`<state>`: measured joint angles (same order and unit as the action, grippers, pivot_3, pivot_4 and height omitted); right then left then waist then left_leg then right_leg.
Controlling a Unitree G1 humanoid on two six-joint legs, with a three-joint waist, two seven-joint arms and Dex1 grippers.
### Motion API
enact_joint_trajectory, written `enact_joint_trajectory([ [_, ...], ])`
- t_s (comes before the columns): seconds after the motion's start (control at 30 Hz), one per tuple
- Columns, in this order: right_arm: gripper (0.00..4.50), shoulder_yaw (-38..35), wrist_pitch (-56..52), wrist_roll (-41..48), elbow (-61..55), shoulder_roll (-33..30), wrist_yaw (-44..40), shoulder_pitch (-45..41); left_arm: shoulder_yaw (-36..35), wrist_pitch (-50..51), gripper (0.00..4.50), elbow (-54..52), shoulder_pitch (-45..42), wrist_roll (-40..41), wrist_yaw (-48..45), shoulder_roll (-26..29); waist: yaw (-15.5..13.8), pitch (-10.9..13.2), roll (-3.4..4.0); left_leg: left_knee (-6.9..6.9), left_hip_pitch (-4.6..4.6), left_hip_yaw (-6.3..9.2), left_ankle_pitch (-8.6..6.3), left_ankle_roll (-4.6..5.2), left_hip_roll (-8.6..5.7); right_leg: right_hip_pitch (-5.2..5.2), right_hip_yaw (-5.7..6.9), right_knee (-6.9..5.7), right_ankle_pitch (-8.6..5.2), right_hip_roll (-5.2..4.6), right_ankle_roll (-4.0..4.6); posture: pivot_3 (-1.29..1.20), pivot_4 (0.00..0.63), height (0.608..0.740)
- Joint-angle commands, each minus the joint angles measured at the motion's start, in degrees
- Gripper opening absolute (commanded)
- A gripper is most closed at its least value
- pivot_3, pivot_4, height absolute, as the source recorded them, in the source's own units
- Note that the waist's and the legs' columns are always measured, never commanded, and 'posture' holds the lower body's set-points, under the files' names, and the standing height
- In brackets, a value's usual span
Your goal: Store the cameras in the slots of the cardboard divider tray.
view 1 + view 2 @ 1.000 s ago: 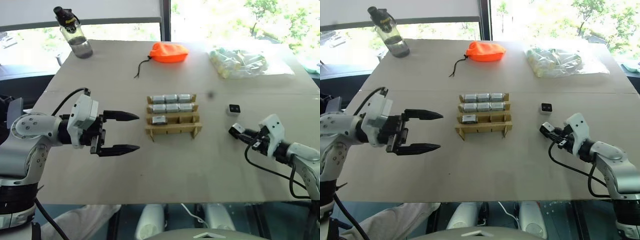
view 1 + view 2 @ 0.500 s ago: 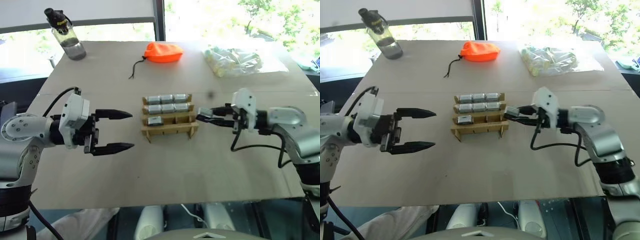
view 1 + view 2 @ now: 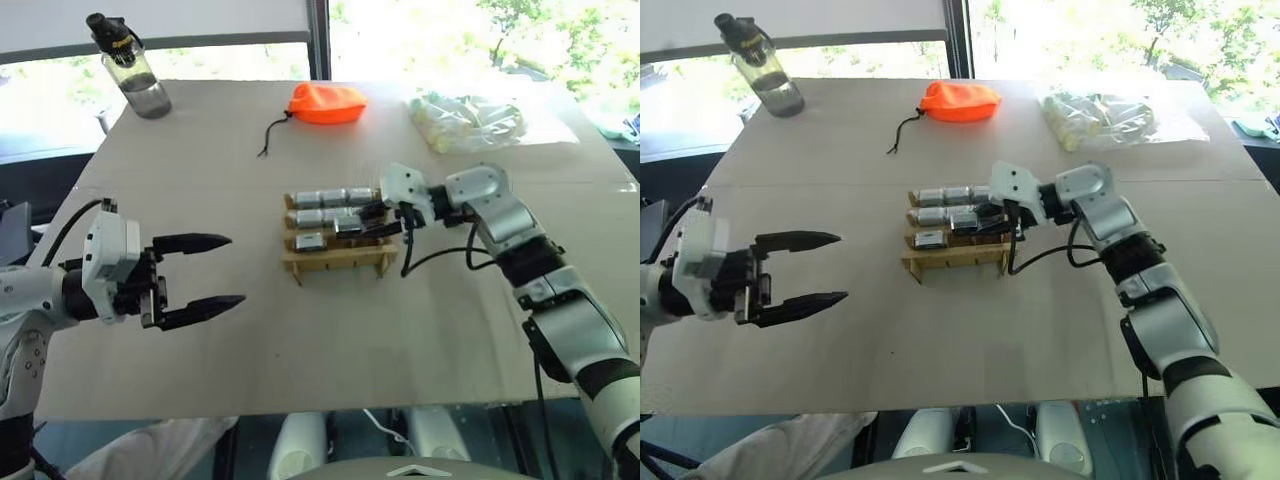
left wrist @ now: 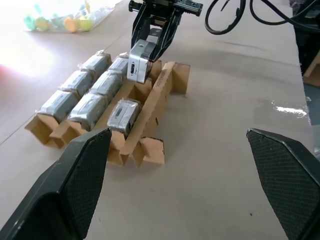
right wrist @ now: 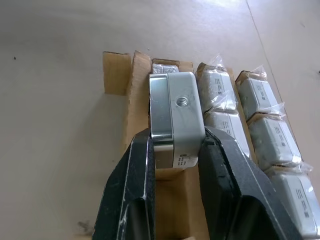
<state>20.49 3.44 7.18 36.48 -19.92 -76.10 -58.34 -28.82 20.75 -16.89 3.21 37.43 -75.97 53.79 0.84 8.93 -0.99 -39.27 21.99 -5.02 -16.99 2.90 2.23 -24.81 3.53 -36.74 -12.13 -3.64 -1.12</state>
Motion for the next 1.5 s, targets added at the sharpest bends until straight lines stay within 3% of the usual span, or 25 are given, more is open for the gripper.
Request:
enact_joint_trajectory([
  [0.03, 0.66, -1.18, 5.21, -1.27, 5.63, 2.35, -1.11, -3.60, -2.55, -0.97, 4.50, -2.61, 1.35, 1.29, 1.41, -0.91, 0.03, 0.01, 0.02, 0.00, 0.00, 0.01, 0.00, 0.00, 0.00, 0.00, 0.02, 0.00, 0.00, -0.02, 0.00, 0.00, 0.150, 0.740],
  [0.43, 0.66, -0.63, 9.64, -5.88, 13.97, 5.34, -2.72, -4.16, -2.51, -2.46, 4.50, -1.58, 2.28, 1.28, 2.14, -1.10, 0.33, 0.03, 0.06, 0.02, -0.04, -0.02, 0.00, -0.02, -0.01, 0.01, 0.02, -0.03, 0.01, -0.10, 0.01, 0.00, 0.150, 0.740],
  [0.73, 0.66, -2.21, 4.49, -6.84, 17.76, 7.76, -1.89, -5.42, -0.98, -3.45, 4.50, -0.16, 0.62, 1.09, 1.85, -0.80, 0.47, 0.03, 0.06, 0.03, -0.05, -0.04, 0.00, -0.03, -0.02, 0.02, 0.04, -0.03, 0.01, -0.15, 0.01, 0.00, 0.150, 0.740],
  [0.77, 1.72, -2.43, 4.31, -6.86, 17.81, 7.77, -1.99, -5.56, -0.85, -3.50, 4.50, -0.05, 0.47, 1.09, 1.78, -0.76, 0.60, 0.03, 0.06, 0.03, -0.06, -0.04, 0.00, -0.03, -0.02, 0.02, 0.03, -0.04, 0.01, -0.15, 0.02, 0.00, 0.150, 0.740],
  [0.8, 1.98, -2.74, 4.20, -6.75, 17.73, 7.77, -1.97, -5.65, -0.74, -3.51, 4.50, 0.08, 0.33, 1.10, 1.70, -0.72, 0.81, 0.03, 0.06, 0.03, -0.06, -0.03, 0.00, -0.03, -0.02, 0.02, 0.04, -0.05, 0.01, -0.15, 0.02, 0.00, 0.150, 0.740],
  [0.93, 3.87, -4.66, 0.74, -4.55, 13.88, 6.92, -3.54, -5.55, -0.24, -3.29, 4.50, 0.31, -0.46, 1.29, 1.51, -0.53, 1.10, 0.06, 0.09, 0.03, -0.03, 0.00, 0.01, -0.04, -0.02, 0.02, 0.08, -0.04, 0.01, -0.19, 0.02, 0.00, 0.150, 0.740],
  [1.13, 3.87, -9.30, -7.92, 0.65, -3.73, 0.45, -4.29, -0.91, 1.55, -2.89, 4.50, 0.50, -2.38, 1.60, 1.07, -0.83, 0.86, 0.10, 0.17, 0.03, 0.05, 0.11, 0.01, -0.05, -0.06, 0.01, 0.23, -0.01, 0.02, -0.38, 0.01, 0.00, 0.150, 0.740],
  [1.27, 3.87, -14.74, -15.05, 3.77, -15.07, -7.80, -1.81, 6.01, 3.49, -2.45, 4.50, 0.22, -4.36, 2.07, 0.82, -0.76, 0.62, 0.10, 0.16, 0.04, 0.15, 0.22, 0.00, -0.05, -0.08, 0.02, 0.33, 0.08, 0.02, -0.40, 0.01, 0.00, 0.150, 0.740],
  [1.37, 3.87, -17.42, -15.56, 2.22, -13.69, -14.70, 1.11, 9.52, 5.40, -2.39, 4.50, 0.79, -6.66, 2.08, 0.20, -0.66, -0.20, 0.10, 0.17, 0.04, 0.14, 0.21, 0.00, -0.05, -0.12, 0.02, 0.35, 0.08, 0.02, -0.38, 0.01, 0.00, 0.150, 0.740],
  [1.5, 3.87, -19.62, -16.28, 0.38, -9.15, -18.73, 8.21, 11.57, 7.62, -2.82, 4.50, 2.07, -9.70, 1.68, -0.67, -0.78, 0.13, 0.13, 0.21, 0.02, 0.09, 0.04, 0.01, -0.03, -0.14, 0.02, 0.24, 0.08, 0.01, -0.33, 0.00, 0.00, 0.150, 0.740],
])
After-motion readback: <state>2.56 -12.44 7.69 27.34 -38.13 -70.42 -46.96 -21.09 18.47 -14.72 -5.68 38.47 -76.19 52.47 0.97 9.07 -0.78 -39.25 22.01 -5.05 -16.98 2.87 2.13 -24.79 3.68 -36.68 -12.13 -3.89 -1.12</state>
